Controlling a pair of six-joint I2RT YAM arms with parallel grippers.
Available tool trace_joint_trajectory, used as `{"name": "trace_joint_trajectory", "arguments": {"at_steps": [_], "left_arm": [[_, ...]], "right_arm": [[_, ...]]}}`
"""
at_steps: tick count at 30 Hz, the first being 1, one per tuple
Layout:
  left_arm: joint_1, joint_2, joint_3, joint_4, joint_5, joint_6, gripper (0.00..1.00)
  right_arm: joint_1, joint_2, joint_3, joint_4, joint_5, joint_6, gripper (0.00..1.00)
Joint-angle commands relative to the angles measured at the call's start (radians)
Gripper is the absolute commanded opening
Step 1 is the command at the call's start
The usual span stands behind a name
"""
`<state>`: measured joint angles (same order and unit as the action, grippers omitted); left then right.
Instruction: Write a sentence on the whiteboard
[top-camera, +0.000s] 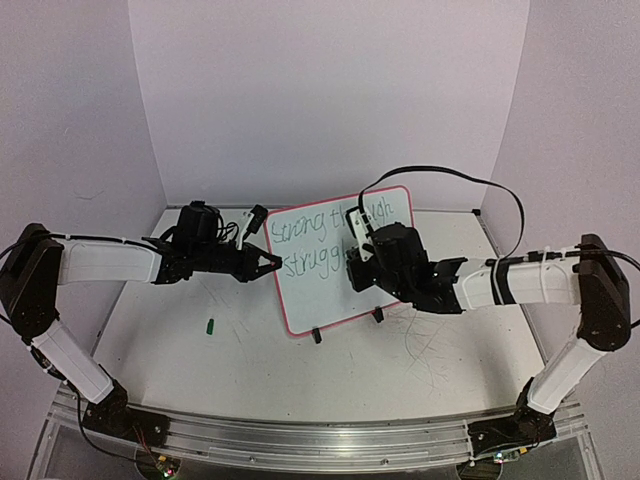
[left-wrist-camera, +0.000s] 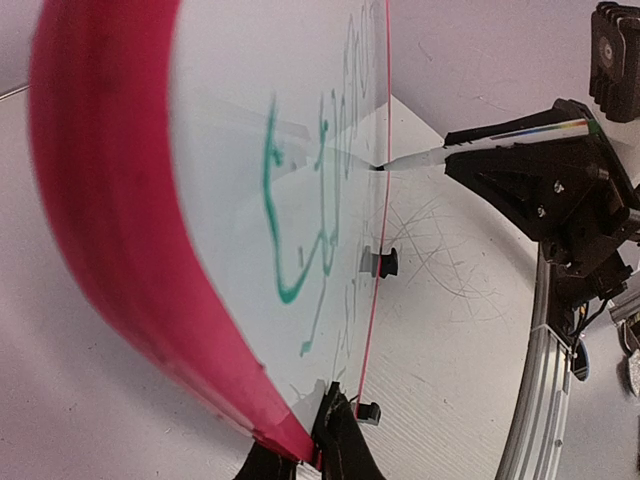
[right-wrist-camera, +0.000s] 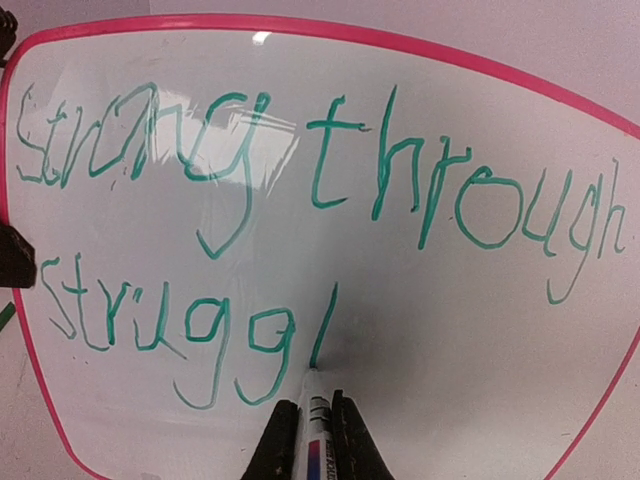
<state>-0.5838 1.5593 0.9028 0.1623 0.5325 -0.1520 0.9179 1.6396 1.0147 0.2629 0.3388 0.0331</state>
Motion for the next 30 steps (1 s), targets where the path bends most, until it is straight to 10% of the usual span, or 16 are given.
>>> {"name": "trace_joint_trajectory", "arguments": {"at_steps": [1, 11, 30], "left_arm": [[0.019, 0.036, 0.004, -0.062, -0.201, 0.112, 0.0], [0.019, 0.045, 0.014, -0.063, -0.19, 0.11, 0.0], [0.019, 0.031, 0.013, -0.063, -0.199, 0.111, 0.0]], "right_arm": [[-0.005, -0.124, -0.036, 0.054, 0.019, -0.043, 0.0], [-0.054, -0.101, -0.008, 0.063, -0.174, -0.061, 0.0], [-0.054, -0.039, 0.014, 0.036, -0.093, -0.045, 0.0]]}}
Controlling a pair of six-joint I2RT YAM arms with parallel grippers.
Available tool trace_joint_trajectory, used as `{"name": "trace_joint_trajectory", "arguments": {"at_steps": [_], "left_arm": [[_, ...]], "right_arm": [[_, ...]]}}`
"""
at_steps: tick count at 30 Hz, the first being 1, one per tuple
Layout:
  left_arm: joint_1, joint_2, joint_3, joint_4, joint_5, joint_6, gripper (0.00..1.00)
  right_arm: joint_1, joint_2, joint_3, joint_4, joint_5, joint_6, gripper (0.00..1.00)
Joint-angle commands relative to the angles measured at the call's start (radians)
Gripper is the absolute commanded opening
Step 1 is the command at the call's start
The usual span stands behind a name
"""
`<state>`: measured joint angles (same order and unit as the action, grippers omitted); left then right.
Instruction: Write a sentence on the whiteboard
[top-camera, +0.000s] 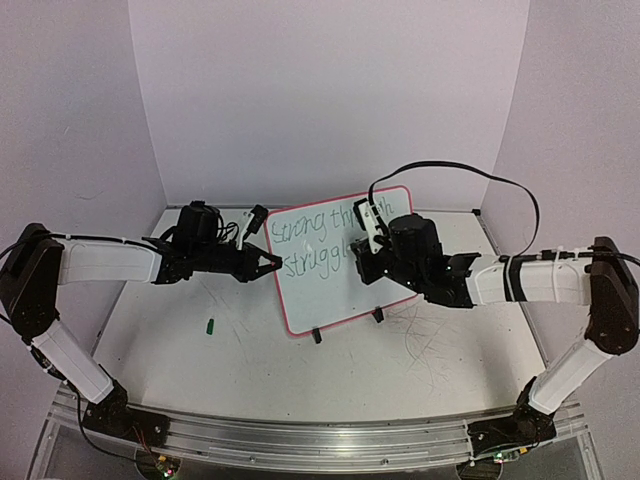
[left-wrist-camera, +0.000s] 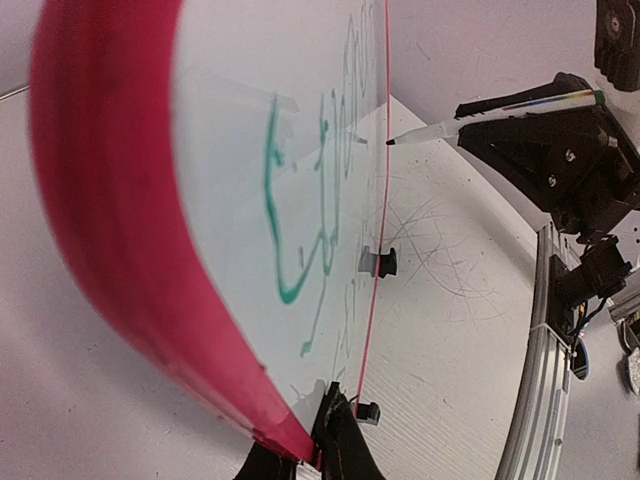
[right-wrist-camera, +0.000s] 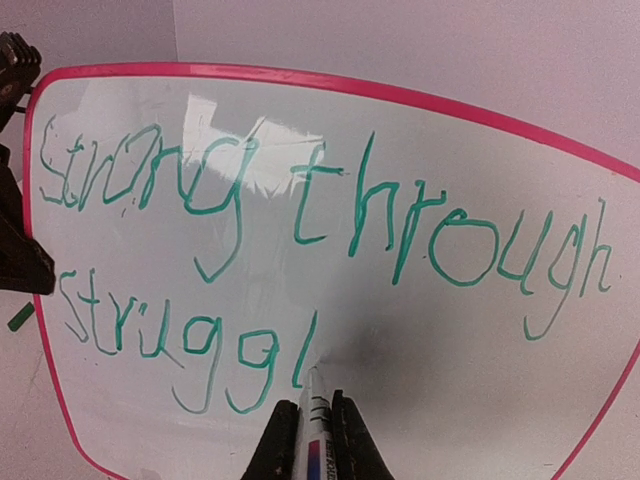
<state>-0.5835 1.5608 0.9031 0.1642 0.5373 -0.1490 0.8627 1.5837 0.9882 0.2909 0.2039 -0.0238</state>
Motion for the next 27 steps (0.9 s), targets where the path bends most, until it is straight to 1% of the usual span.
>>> {"name": "trace_joint_trajectory", "arguments": {"at_steps": [1, 7, 18, 27], "left_arm": [[0.019, 0.03, 0.012, -0.065, -0.203, 0.107, 0.0], [0.019, 0.03, 0.011, -0.066, -0.204, 0.107, 0.0], [0.019, 0.028, 0.01, -0.065, -0.206, 0.109, 0.0], [0.019, 0.025, 0.007, -0.066, -0.206, 0.109, 0.0]], "right_arm": [[0.001, 0.02, 0.043, 0.008, 0.042, 0.011, 0.0], [0.001, 0.029, 0.049, 0.004, 0.055, 0.012, 0.0], [0.002, 0.027, 0.055, -0.009, 0.156, 0.016, 0.0], [0.001, 0.041, 0.064, 0.025, 0.127, 0.016, 0.0]]}}
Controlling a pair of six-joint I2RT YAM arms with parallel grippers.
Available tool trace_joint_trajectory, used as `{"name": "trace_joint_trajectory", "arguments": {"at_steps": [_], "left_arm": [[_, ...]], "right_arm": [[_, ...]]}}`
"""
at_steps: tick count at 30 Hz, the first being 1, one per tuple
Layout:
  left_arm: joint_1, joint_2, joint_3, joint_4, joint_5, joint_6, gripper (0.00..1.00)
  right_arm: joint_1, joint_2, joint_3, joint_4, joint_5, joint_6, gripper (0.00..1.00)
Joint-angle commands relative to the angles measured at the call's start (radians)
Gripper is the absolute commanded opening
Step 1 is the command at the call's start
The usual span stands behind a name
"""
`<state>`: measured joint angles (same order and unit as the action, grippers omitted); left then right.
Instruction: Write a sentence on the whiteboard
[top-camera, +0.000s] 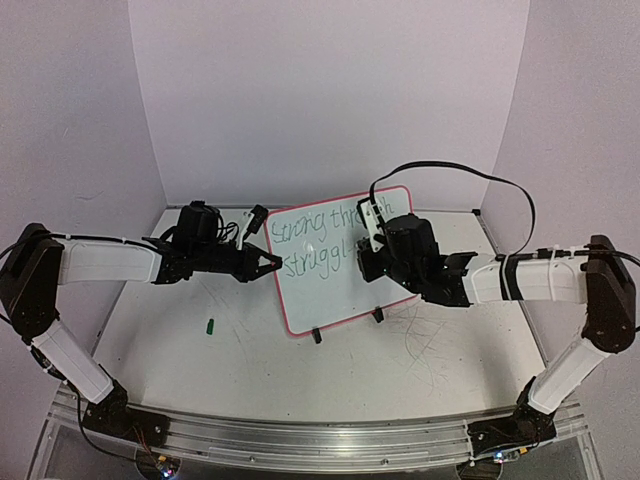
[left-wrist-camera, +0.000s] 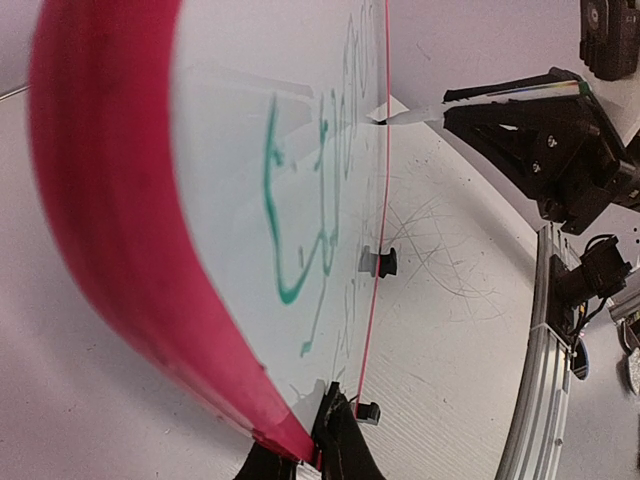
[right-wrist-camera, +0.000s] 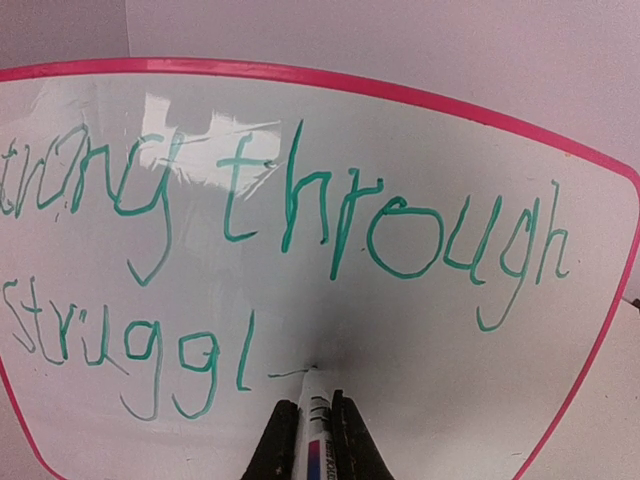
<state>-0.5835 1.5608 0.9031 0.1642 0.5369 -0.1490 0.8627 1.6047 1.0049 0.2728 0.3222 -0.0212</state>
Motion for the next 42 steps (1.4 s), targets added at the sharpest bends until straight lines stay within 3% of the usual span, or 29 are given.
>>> {"name": "trace_joint_trajectory", "arguments": {"at_steps": [1, 23, 42], "left_arm": [[0.019, 0.024, 0.006, -0.067, -0.206, 0.109, 0.0], [0.019, 0.021, 0.005, -0.067, -0.212, 0.11, 0.0], [0.019, 0.022, 0.006, -0.069, -0.21, 0.109, 0.0]], "right_arm": [[0.002, 0.022, 0.049, 0.045, 0.008, 0.014, 0.0], [0.005, 0.029, 0.04, 0.016, -0.059, 0.068, 0.0], [0.01, 0.0, -0.043, -0.016, -0.025, 0.116, 0.0]]}}
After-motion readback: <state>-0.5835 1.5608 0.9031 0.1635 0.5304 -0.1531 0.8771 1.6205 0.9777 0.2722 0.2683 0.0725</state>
